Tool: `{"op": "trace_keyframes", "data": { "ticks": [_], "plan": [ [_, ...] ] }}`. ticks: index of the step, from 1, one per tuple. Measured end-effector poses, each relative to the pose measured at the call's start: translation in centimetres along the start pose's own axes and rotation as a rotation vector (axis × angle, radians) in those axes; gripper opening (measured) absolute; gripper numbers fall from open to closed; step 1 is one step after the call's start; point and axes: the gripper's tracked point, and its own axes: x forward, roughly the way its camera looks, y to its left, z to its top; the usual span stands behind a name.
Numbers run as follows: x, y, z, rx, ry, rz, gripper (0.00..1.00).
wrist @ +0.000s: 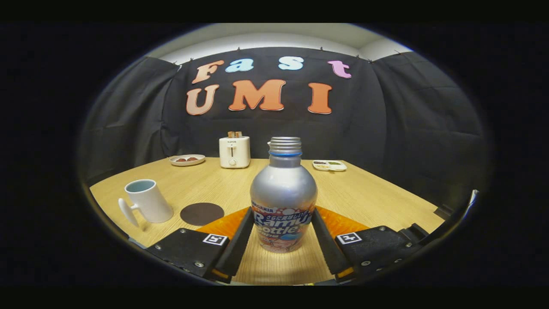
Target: Take the bottle from table, then pour the juice into the cup, finally place the bottle on the coaster
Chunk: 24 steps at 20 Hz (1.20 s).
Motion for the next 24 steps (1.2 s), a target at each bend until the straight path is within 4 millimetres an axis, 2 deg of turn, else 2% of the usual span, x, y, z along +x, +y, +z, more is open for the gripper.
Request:
{"op": "trace_keyframes", "data": {
  "ticks": [6,14,24],
  "plan": [
    [-0.6,1.3,1.9,-0.04,-0.027,-0.006,0.77],
    [-1.5,3.9,4.3,-0.183,-0.062,-0.035,0.77],
    [-2.1,7.3,6.1,-0.451,-0.091,-0.075,0.77]
  ]
}}
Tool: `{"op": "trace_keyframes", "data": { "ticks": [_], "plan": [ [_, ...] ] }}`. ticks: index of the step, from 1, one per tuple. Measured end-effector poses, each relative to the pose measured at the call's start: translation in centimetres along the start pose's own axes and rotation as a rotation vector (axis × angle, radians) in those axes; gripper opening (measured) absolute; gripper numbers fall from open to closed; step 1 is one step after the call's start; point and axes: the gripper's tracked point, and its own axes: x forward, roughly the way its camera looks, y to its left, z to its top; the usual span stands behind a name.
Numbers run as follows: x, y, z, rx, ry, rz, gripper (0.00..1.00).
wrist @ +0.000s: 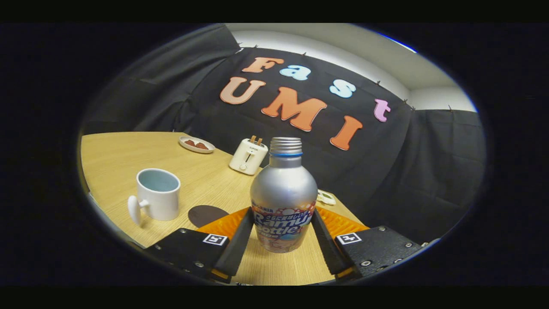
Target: Take the bottle from table, then pour the juice into the cup, finally place the bottle on the coaster
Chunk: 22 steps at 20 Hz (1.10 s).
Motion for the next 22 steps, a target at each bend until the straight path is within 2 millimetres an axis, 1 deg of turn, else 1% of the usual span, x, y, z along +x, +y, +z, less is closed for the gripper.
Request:
{"op": "trace_keyframes", "data": {
  "ticks": [5,9,12,15,18,22],
  "plan": [
    [-0.2,0.7,1.5,-0.154,-0.017,-0.031,0.77],
    [0.2,1.8,2.5,-0.293,-0.04,-0.032,0.77],
    [0.5,2.6,2.1,-0.394,-0.037,-0.028,0.77],
    [0.8,3.3,1.5,-0.446,-0.022,-0.007,0.77],
    [0.9,3.3,1.5,-0.513,-0.027,-0.004,0.77],
    [0.9,3.4,2.1,-0.639,-0.054,-0.001,0.77]
  ]
}}
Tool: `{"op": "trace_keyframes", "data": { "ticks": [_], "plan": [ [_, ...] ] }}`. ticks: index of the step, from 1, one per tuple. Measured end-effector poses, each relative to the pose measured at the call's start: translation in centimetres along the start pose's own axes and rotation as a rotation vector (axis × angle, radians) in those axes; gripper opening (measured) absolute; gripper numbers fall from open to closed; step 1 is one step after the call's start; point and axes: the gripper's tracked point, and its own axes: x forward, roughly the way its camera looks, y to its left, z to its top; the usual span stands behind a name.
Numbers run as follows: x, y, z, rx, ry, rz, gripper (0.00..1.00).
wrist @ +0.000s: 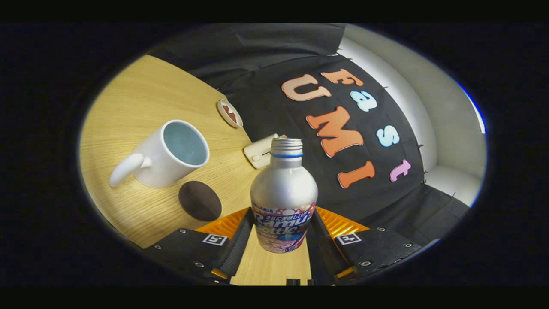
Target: Take the bottle from table, then pour the juice into the cup, finally place the bottle on the coaster
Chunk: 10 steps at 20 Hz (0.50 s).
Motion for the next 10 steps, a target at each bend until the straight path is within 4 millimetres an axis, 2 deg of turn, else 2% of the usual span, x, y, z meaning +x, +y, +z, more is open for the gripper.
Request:
{"op": "trace_keyframes", "data": {
  "ticks": [10],
  "plan": [
    [0.18,0.35,0.92,-0.145,-0.021,0.018,0.76]
  ]
}}
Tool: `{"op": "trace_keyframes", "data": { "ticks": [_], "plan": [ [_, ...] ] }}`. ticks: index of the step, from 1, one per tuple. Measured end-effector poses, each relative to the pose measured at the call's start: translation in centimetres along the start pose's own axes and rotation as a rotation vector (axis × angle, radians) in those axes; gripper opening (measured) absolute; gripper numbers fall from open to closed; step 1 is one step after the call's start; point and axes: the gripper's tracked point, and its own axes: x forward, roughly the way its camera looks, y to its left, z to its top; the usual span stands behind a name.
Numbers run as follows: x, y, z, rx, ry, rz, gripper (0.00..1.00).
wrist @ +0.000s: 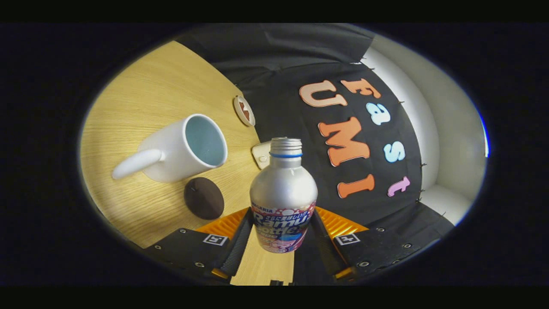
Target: Take the bottle from table, then pour the juice into the cup, finally place the bottle on the coaster
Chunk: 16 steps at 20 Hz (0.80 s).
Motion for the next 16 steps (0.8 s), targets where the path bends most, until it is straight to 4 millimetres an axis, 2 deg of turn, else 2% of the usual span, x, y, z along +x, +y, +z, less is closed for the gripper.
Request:
{"op": "trace_keyframes", "data": {
  "ticks": [4,16],
  "plan": [
    [0.1,0.5,0.1,-0.081,0.002,0.01,0.76],
    [-0.6,0.0,1.0,-0.245,-0.009,0.007,0.76]
  ]
}}
